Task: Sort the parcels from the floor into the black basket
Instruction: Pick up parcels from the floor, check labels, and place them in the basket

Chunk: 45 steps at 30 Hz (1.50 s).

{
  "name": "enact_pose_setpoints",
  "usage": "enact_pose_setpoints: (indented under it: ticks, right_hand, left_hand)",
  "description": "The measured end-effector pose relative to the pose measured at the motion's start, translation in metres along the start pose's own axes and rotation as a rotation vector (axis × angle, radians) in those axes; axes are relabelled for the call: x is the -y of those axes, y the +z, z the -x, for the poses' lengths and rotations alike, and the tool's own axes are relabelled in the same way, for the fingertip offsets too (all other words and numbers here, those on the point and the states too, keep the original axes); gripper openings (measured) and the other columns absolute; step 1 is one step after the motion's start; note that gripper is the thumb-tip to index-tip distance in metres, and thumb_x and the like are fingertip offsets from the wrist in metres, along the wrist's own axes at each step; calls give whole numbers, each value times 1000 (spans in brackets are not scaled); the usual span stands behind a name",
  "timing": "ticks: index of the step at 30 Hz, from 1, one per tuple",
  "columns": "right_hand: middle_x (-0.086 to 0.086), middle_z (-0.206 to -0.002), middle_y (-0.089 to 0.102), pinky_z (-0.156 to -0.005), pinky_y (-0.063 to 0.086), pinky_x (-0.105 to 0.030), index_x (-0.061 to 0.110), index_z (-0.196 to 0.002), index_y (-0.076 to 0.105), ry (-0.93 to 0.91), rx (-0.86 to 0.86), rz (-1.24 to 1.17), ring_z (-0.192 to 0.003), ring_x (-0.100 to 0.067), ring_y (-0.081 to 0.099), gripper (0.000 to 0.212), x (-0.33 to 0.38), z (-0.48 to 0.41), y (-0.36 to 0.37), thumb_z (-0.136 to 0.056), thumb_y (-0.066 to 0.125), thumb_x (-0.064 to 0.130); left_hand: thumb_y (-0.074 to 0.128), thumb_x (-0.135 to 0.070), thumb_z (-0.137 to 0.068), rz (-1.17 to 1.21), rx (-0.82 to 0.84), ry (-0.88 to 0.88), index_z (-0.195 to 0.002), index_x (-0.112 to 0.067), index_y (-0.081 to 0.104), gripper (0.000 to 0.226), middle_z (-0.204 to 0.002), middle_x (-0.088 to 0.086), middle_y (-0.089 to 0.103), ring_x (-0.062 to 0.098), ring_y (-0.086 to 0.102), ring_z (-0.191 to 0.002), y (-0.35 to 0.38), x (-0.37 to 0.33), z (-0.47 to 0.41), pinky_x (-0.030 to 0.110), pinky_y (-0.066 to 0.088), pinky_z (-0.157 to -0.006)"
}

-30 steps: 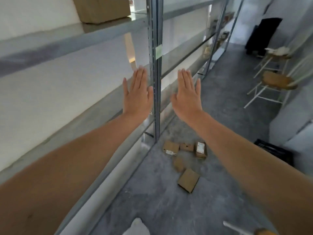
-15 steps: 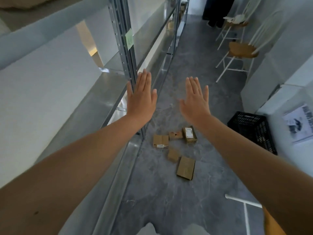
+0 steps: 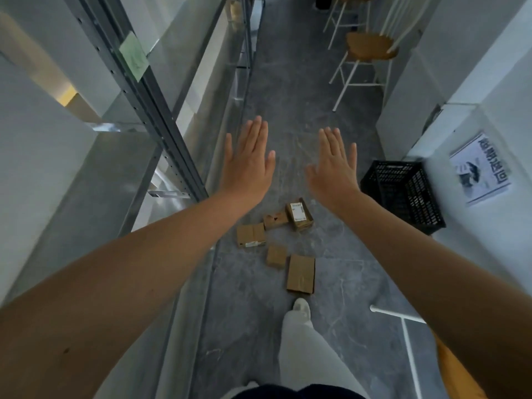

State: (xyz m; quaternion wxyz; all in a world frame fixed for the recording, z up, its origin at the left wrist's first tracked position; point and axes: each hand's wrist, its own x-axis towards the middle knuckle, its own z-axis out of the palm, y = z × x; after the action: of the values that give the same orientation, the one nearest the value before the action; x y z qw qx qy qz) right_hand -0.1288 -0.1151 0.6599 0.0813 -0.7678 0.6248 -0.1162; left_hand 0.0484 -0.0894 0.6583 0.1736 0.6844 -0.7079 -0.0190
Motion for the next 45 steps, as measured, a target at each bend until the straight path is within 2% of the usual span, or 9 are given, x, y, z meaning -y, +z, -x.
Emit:
enact_pose_setpoints:
  ticks: [15, 22, 30, 35, 38, 39, 41, 43, 45]
  right_hand:
    - [-3, -165, 2, -122, -7, -48, 8, -157, 4, -126, 235, -81, -152, -15, -8, 69, -26, -161, 101, -98, 37, 21]
    - [-3, -165, 6, -122, -5, -45, 9, -156, 7, -69, 472, -69, -152, -15, -4, 66, -34, -155, 263, -99, 35, 23]
    - [-4, -165, 7, -123, 4, -49, 10, -156, 9, 123, 640, -61, -152, -18, 2, 67, -51, -156, 521, -99, 41, 26]
    - [-7, -163, 16, -121, 16, -45, 12, -155, 16, 327, 811, -237, -148, -27, 19, 61, -75, -153, 670, -102, 41, 27]
    - [-10, -157, 31, -111, 32, -33, 12, -154, 22, 472, 857, -378, -139, -29, 37, 58, -95, -160, 736, -102, 44, 23]
    - [-12, -153, 37, -104, 36, -31, 12, -153, 25, 513, 858, -395, -135, -30, 42, 55, -101, -163, 756, -102, 44, 21]
    - [-16, -148, 42, -106, 38, -34, 7, -150, 30, 574, 869, -439, -133, -31, 45, 51, -111, -168, 792, -101, 44, 14]
    - [-17, -146, 45, -112, 35, -37, 1, -145, 39, 653, 888, -513, -133, -32, 44, 46, -113, -170, 817, -100, 44, 7]
    - [-18, -135, 54, -107, 41, -40, -2, -133, 51, 687, 873, -566, -123, -33, 51, 39, -113, -169, 828, -95, 40, 0]
  left_hand:
    - [23, -34, -106, 68, 61, -336, -158, -15, 8, 57, -166, -1, 2, 11, -3, -152, 91, 46, -103, 47, -1, -123]
    - [31, -29, -106, 108, 168, -451, -157, -13, 18, 55, -165, 1, 11, 15, 6, -152, 205, 140, -76, 47, 5, -122]
    - [33, -29, -106, 201, 450, -520, -156, -12, 19, 55, -164, 4, 14, 17, 7, -152, 440, 273, -30, 40, 6, -122]
    - [30, -30, -107, 410, 583, -777, -154, -10, 25, 52, -162, 9, 21, 22, 18, -150, 588, 320, 5, 34, 12, -121]
    - [29, -27, -107, 525, 611, -964, -156, -19, 23, 50, -161, 2, 26, 22, 27, -147, 659, 342, 19, 28, 22, -113]
    - [28, -24, -107, 550, 604, -1027, -156, -21, 22, 50, -160, 2, 28, 23, 31, -145, 679, 349, 19, 28, 26, -110]
    - [27, -21, -107, 568, 613, -1146, -156, -19, 24, 49, -158, 6, 31, 28, 37, -139, 713, 361, 15, 33, 32, -107]
    - [32, -17, -105, 583, 674, -1228, -148, -11, 38, 43, -139, 12, 50, 32, 46, -127, 734, 369, 10, 36, 38, -97]
    - [38, -9, -100, 653, 666, -1247, -130, -6, 55, 34, -115, 16, 58, 33, 54, -111, 743, 374, 10, 37, 41, -85]
